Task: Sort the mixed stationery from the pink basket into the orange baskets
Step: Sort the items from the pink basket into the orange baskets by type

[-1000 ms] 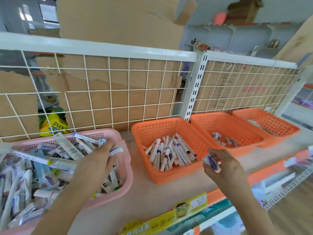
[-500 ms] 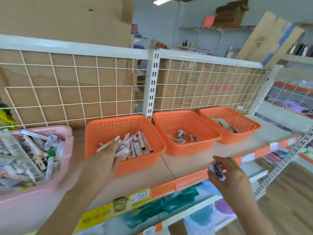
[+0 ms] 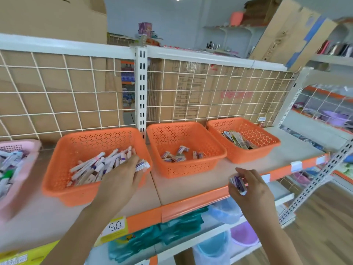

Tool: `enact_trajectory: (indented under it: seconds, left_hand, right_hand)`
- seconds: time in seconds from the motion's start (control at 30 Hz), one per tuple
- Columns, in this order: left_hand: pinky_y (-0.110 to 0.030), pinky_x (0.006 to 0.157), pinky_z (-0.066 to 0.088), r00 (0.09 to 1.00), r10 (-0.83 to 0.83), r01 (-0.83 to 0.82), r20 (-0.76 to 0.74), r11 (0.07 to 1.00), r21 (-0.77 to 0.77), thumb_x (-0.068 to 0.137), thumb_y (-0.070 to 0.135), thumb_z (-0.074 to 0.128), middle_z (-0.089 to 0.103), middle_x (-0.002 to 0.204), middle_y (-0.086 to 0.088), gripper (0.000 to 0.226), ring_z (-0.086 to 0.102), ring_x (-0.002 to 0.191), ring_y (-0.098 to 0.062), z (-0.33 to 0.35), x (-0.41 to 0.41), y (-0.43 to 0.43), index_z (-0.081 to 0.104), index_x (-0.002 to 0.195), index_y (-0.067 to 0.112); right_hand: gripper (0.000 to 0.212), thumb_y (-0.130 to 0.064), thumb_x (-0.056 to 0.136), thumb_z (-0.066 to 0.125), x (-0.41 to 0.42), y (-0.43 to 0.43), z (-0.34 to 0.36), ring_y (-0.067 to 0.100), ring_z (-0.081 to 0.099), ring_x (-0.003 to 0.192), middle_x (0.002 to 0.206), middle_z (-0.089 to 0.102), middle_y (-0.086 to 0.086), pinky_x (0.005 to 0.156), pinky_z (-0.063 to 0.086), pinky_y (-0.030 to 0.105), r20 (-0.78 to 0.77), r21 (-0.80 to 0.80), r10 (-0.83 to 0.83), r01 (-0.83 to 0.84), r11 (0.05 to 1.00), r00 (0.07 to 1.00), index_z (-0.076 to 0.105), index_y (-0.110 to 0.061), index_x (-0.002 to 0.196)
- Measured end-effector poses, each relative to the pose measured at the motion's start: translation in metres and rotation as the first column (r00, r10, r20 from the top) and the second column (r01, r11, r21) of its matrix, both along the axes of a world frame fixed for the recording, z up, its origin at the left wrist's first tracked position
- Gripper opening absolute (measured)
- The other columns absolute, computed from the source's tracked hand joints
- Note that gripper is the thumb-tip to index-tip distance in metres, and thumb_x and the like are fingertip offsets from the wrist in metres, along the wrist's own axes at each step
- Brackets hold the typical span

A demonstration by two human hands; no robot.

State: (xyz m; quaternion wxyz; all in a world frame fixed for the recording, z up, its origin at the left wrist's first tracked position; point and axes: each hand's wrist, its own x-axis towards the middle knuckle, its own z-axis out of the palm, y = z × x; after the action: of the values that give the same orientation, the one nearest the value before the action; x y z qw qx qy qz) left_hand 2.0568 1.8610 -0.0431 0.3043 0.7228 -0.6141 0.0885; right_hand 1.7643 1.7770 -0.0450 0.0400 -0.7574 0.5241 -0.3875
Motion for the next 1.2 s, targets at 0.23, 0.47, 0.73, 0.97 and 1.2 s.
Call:
enact_trajectory:
  seconds: [0.23, 0.47, 0.73, 0.97, 1.2]
  left_hand:
    - [-0.032, 0.056, 0.038, 0.998, -0.053, 0.054, -0.038, 0.998, 0.036, 0.095, 0.032, 0.046, 0.064, 0.089, -0.005, 0.023, 0.062, 0.082, -0.026, 0.006, -0.010, -0.071, 0.050, 0.111, 0.015]
    - [-0.020, 0.057, 0.030, 0.976, -0.184, 0.204, -0.112, 0.957, 0.206, 0.098, 0.027, 0.044, 0.045, 0.080, 0.010, 0.015, 0.045, 0.076, -0.010, 0.005, -0.016, -0.149, 0.048, 0.105, 0.015]
    - [-0.028, 0.098, 0.038, 0.972, -0.232, 0.233, -0.047, 0.900, 0.368, 0.092, 0.002, 0.044, 0.046, 0.132, 0.004, 0.044, 0.044, 0.120, -0.015, -0.014, -0.022, -0.184, 0.041, 0.132, 0.019]
    - [-0.031, 0.111, 0.024, 0.993, -0.109, 0.100, 0.036, 0.977, 0.189, 0.095, 0.034, 0.047, 0.036, 0.144, 0.009, 0.048, 0.033, 0.134, -0.011, 0.001, -0.007, -0.163, 0.035, 0.141, 0.025]
    - [-0.048, 0.078, 0.052, 0.988, 0.054, -0.068, 0.143, 0.993, 0.096, 0.076, 0.021, 0.069, 0.064, 0.115, -0.006, 0.041, 0.064, 0.099, -0.032, 0.004, 0.024, -0.108, 0.061, 0.116, 0.013]
  right_hand:
    - [0.033, -0.008, 0.073, 0.075, 0.014, -0.057, 0.005, 0.031, 0.061, 0.076, 0.095, 0.061, 0.007, 0.060, 0.044, 0.030, 0.015, -0.035, -0.027, 0.027, 0.999, 1.000, 0.064, -0.007, 0.104]
    - [0.029, -0.019, 0.077, 0.069, 0.061, -0.123, 0.006, 0.030, 0.060, 0.080, 0.092, 0.058, 0.004, 0.062, 0.044, 0.031, -0.043, 0.037, 0.067, -0.066, 0.997, 0.997, 0.064, -0.007, 0.103]
    - [0.030, -0.023, 0.091, 0.054, 0.096, -0.159, -0.009, 0.019, 0.058, 0.106, 0.121, 0.057, -0.006, 0.072, 0.043, 0.028, -0.205, 0.153, 0.079, -0.048, 0.987, 0.976, 0.061, -0.022, 0.120]
    - [0.039, -0.014, 0.081, 0.068, 0.069, -0.154, -0.010, 0.030, 0.063, 0.094, 0.108, 0.065, 0.006, 0.068, 0.051, 0.035, -0.144, 0.023, 0.046, -0.043, 0.999, 0.989, 0.061, -0.012, 0.120]
    - [0.042, -0.008, 0.075, 0.075, 0.037, -0.114, -0.008, 0.032, 0.065, 0.080, 0.097, 0.066, 0.007, 0.058, 0.050, 0.034, -0.127, -0.073, -0.005, -0.005, 0.997, 0.992, 0.062, -0.011, 0.114]
